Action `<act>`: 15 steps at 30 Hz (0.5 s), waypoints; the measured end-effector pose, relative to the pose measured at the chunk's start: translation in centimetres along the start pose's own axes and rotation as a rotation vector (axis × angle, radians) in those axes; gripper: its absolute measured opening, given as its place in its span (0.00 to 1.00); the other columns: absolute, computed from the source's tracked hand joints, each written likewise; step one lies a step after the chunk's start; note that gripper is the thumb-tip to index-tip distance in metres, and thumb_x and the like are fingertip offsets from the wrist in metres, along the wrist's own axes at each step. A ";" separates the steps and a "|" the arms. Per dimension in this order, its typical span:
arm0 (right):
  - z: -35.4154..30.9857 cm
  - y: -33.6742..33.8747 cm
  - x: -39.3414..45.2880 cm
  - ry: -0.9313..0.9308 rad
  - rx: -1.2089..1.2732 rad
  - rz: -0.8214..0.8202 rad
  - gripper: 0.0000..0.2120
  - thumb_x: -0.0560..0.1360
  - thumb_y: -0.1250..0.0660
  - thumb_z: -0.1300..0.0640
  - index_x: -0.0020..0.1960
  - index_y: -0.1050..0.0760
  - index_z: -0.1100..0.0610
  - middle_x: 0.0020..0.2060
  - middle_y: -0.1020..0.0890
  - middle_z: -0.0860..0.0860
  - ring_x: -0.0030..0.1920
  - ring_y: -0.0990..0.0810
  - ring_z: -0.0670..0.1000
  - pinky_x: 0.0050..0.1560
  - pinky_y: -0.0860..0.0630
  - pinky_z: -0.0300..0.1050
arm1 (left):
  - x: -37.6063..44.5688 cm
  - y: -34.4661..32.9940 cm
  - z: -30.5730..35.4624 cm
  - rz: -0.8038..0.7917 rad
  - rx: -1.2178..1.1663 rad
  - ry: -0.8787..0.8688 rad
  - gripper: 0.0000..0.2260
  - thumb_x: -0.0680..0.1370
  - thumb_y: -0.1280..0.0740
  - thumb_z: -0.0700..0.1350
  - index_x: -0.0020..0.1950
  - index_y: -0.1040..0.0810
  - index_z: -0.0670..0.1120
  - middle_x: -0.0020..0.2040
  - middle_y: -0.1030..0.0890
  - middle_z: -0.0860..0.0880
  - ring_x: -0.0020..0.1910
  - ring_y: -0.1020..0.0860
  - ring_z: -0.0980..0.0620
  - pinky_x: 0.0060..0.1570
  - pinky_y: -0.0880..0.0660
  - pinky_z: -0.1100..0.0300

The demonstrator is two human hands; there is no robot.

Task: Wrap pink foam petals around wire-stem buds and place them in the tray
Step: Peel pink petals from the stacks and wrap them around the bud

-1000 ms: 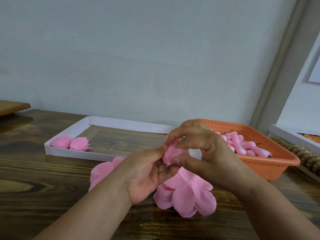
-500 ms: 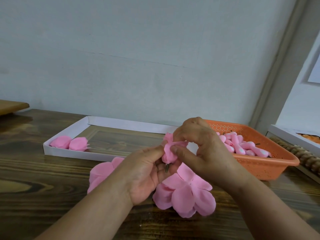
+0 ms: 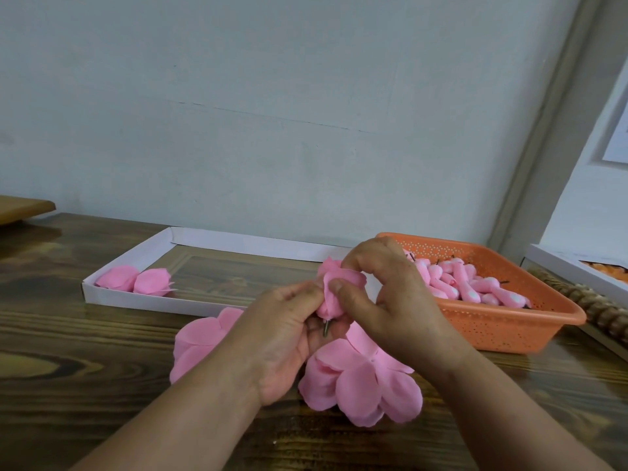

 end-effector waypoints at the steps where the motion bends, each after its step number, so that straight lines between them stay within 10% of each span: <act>1: 0.0 0.0 0.0 -0.006 0.001 -0.003 0.05 0.69 0.35 0.54 0.38 0.27 0.55 0.36 0.25 0.48 0.44 0.30 0.49 0.48 0.32 0.45 | 0.0 0.0 0.0 -0.001 0.009 -0.004 0.11 0.79 0.39 0.37 0.46 0.18 0.36 0.41 0.16 0.42 0.39 0.17 0.52 0.38 0.20 0.62; 7: -0.2 0.3 0.1 -0.020 -0.006 -0.022 0.08 0.69 0.36 0.54 0.36 0.26 0.58 0.35 0.25 0.50 0.43 0.30 0.49 0.47 0.33 0.44 | 0.1 -0.1 0.2 -0.070 0.053 -0.035 0.23 0.74 0.36 0.54 0.53 0.20 0.33 0.48 0.15 0.44 0.47 0.17 0.52 0.43 0.21 0.63; 11: 0.1 0.2 -0.1 -0.032 0.010 -0.035 0.10 0.69 0.37 0.54 0.36 0.26 0.61 0.34 0.24 0.51 0.43 0.30 0.49 0.47 0.33 0.43 | 0.2 0.1 -0.2 -0.063 0.068 -0.038 0.10 0.70 0.33 0.47 0.36 0.16 0.42 0.36 0.18 0.49 0.39 0.18 0.55 0.42 0.21 0.63; 15: 0.9 0.4 -0.7 -0.108 0.236 -0.090 0.05 0.68 0.34 0.54 0.39 0.24 0.56 0.38 0.21 0.46 0.47 0.24 0.48 0.51 0.33 0.33 | 0.4 0.2 -0.6 -0.022 -0.075 0.047 0.11 0.69 0.33 0.43 0.41 0.15 0.37 0.42 0.16 0.42 0.40 0.17 0.52 0.38 0.20 0.63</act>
Point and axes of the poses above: each hand's wrist, its own x-axis towards the middle knuckle, its own y-axis out of the back of the hand, z = x × y, the point moved 3 cm from there along x, towards the middle knuckle
